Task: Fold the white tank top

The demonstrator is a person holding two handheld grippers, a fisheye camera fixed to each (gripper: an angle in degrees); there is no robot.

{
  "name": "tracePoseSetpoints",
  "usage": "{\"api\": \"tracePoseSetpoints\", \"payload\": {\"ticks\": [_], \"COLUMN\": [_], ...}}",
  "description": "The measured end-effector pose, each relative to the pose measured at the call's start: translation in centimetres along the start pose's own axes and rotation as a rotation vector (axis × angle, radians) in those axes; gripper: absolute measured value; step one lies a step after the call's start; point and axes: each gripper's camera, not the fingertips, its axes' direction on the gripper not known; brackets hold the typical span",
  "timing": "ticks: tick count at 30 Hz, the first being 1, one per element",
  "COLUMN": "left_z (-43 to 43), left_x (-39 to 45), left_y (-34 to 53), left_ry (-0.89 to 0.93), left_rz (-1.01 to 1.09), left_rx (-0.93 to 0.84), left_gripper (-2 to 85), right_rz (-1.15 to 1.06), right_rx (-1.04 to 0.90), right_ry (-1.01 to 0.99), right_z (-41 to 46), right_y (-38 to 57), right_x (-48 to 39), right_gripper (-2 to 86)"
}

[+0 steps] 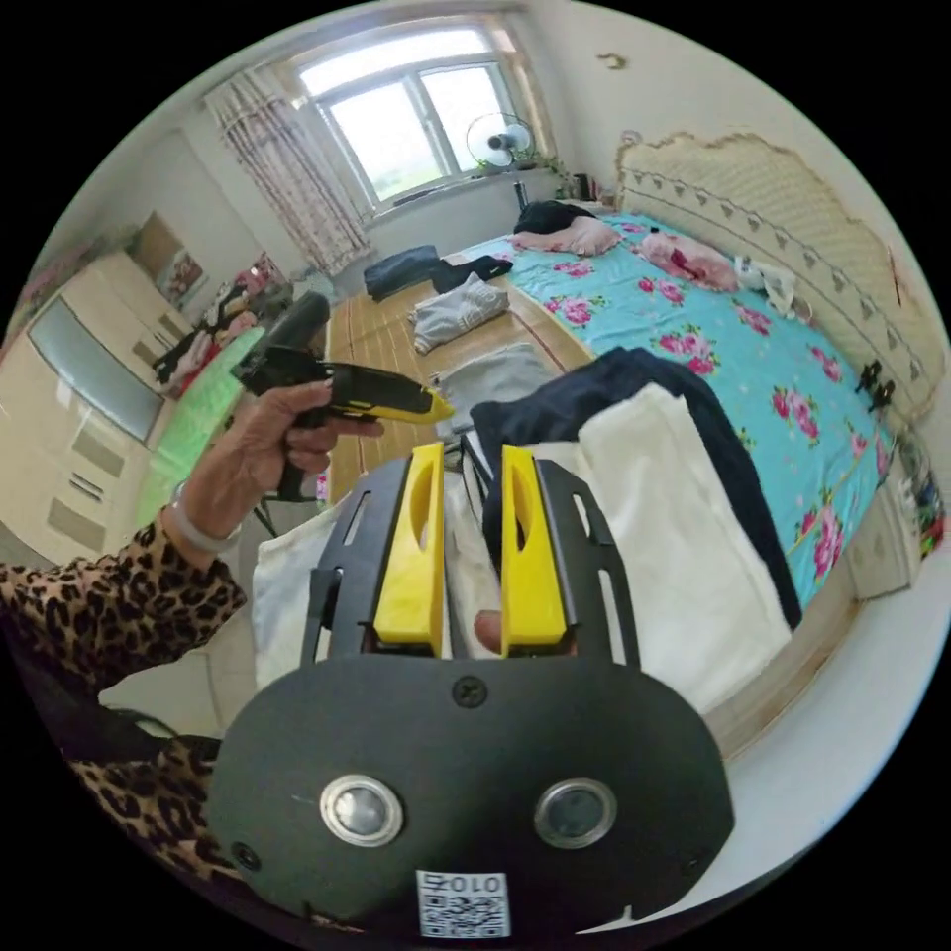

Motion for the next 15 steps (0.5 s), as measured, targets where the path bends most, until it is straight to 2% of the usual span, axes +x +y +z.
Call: {"api": "tracePoseSetpoints", "payload": {"ticks": [5, 8, 10, 12, 15], "left_z": [-1.1, -1.5, -1.8, -2.0, -2.3], "left_x": [-3.7, -6.1, -7.5, -8.8, -10.5], "left_y": [2.9, 4.5, 5.4, 6.1, 7.1], "left_ry": [0.117, 0.159, 0.167, 0.173, 0.210], "left_rz": [-0.017, -0.042, -0.052, -0.071, -0.076], "left_rx": [0.029, 0.040, 0.050, 0.058, 0.071], "left_gripper": [0.1, 0.0, 0.0, -0.1, -0.1], "right_rz": [-0.120, -0.177, -0.185, -0.210, -0.184], "right_rx": [-0.086, -0.203, -0.297, -0.281, -0.185], "right_ry": [0.179, 0.286, 0.436, 0.487, 0.460], "right_z": [4.4, 8.2, 11.1, 11.7, 10.1], "right_y": [-4.0, -5.2, -4.9, -4.3, -4.1], "right_x": [-4.8, -6.7, -7.7, -8.5, -9.5], "right_gripper": [7.4, 6.6, 5.5, 5.0, 3.9]}}
